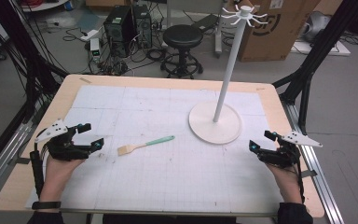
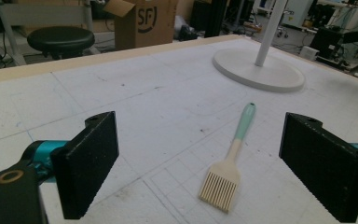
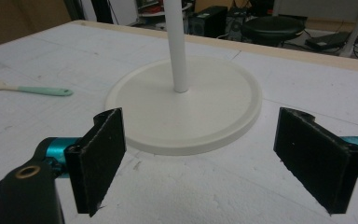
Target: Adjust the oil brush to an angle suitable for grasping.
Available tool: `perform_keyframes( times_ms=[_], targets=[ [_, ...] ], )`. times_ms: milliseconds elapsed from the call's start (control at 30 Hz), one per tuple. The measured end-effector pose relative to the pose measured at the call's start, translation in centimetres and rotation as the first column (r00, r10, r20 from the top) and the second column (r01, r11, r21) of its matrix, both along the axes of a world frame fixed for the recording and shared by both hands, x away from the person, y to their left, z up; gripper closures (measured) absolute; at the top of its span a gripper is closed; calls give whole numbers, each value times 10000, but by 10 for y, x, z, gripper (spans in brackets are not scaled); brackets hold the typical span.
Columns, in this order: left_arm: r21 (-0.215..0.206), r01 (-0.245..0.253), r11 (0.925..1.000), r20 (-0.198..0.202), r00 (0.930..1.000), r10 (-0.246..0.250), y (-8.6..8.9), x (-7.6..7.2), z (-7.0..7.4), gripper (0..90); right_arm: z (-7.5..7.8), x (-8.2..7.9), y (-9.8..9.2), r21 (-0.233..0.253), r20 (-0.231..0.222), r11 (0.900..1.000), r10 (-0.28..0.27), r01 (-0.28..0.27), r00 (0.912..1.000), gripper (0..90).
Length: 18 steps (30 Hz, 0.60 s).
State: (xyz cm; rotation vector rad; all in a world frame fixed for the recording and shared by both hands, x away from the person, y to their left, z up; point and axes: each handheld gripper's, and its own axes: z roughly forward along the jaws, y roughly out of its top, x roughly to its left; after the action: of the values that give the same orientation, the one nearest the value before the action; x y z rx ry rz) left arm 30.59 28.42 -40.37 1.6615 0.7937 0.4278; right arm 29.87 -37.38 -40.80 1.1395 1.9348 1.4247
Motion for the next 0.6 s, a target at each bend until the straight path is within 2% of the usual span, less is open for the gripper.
perform_keyframes(
  times_ms=[400,500,600],
  targets=[
    [-194,383,9991,3,9993,-383,-12,6,2,124,-1,1,1,-14,-26,10000,4,-4,10000,158],
    [-46,473,9989,0,9989,-473,-17,8,4,123,-1,2,1,-33,-22,10000,21,-21,10000,159],
    [-77,562,9984,61,9984,-562,-20,9,5,123,-1,2,2,-7,-46,10000,20,-20,10000,158]
  ],
)
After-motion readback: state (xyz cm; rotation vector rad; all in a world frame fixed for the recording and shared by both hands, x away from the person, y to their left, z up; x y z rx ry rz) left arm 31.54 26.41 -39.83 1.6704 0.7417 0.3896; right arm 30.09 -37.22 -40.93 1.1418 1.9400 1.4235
